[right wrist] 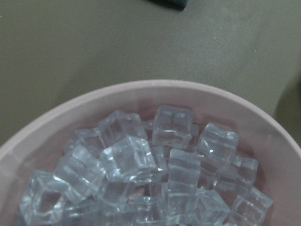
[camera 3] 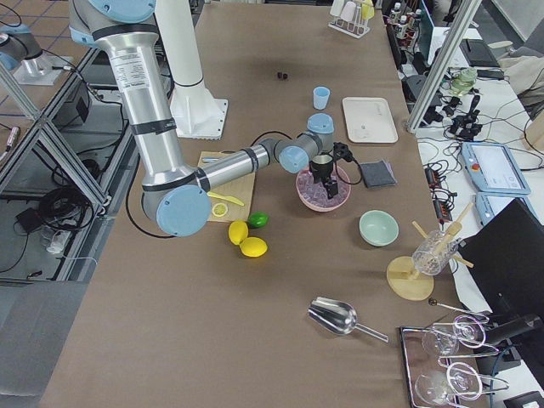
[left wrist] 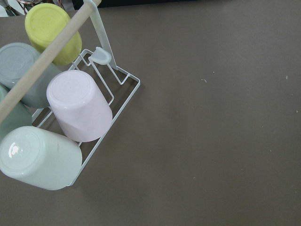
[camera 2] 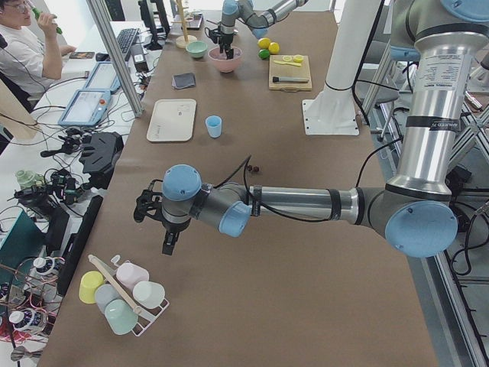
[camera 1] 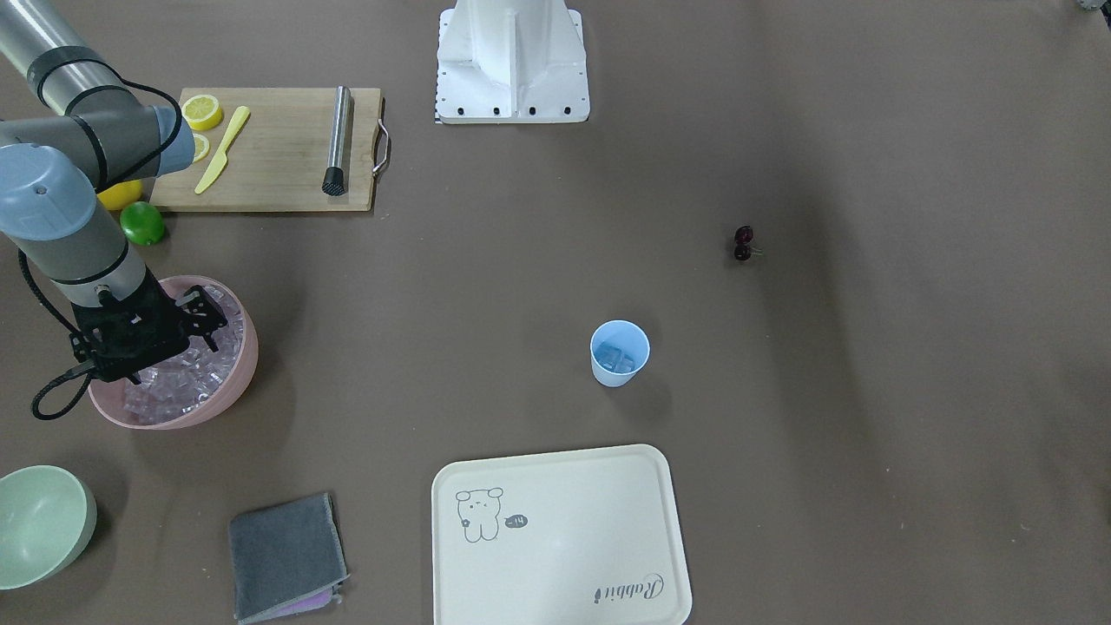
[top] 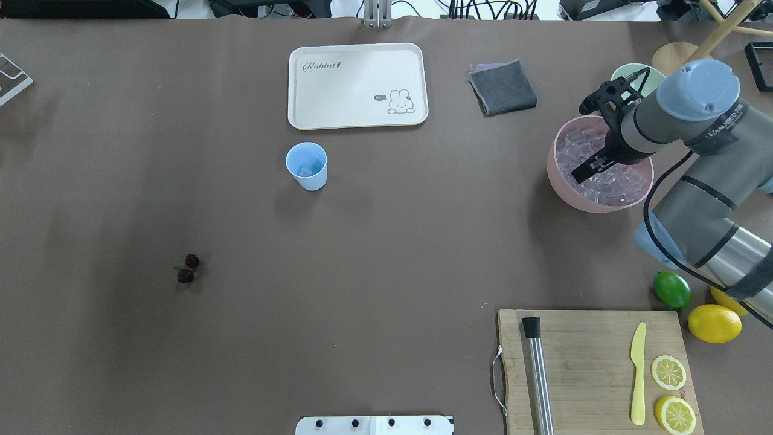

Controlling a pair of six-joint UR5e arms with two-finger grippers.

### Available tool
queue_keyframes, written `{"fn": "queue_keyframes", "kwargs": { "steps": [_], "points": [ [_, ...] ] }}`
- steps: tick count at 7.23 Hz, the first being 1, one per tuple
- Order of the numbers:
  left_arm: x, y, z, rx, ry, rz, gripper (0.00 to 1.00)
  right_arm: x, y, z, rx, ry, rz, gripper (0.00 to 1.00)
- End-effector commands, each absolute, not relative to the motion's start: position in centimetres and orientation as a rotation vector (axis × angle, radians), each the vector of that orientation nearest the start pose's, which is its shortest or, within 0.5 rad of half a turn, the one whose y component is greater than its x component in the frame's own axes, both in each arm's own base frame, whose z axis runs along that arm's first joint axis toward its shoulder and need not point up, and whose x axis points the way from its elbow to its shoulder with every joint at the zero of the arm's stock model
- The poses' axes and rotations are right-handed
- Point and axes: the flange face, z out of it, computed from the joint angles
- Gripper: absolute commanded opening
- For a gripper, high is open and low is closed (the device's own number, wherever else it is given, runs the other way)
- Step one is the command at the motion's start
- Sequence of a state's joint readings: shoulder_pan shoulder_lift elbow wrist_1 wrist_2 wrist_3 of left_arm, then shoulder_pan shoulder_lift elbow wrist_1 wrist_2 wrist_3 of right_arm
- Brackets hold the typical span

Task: Put ice and cherries in cup
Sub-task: 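Lower the right gripper into the bowl and grasp a third ice cube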

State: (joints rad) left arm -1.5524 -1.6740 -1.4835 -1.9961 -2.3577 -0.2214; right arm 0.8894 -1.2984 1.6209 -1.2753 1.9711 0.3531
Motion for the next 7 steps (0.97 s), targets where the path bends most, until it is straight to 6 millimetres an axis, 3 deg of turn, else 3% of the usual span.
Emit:
{"fn": "queue_keyframes", "kwargs": {
  "steps": [1, 2, 7],
  "points": [
    [-5.26, -55.49, 60.43, 0.315, 0.817, -0.020, 0.98, -32.05, -54.25, 45.87, 0.347, -0.648, -0.440, 0.60],
    [-5.26, -55.36, 60.52, 0.314, 0.817, -0.021, 0.98, -32.02, -54.21, 45.65, 0.350, -0.648, -0.444, 0.41],
    [-5.27, -54.72, 61.29, 0.319, 0.817, -0.018, 0.98, -31.92, -53.96, 45.65, 0.349, -0.649, -0.438, 0.34]
  ]
}}
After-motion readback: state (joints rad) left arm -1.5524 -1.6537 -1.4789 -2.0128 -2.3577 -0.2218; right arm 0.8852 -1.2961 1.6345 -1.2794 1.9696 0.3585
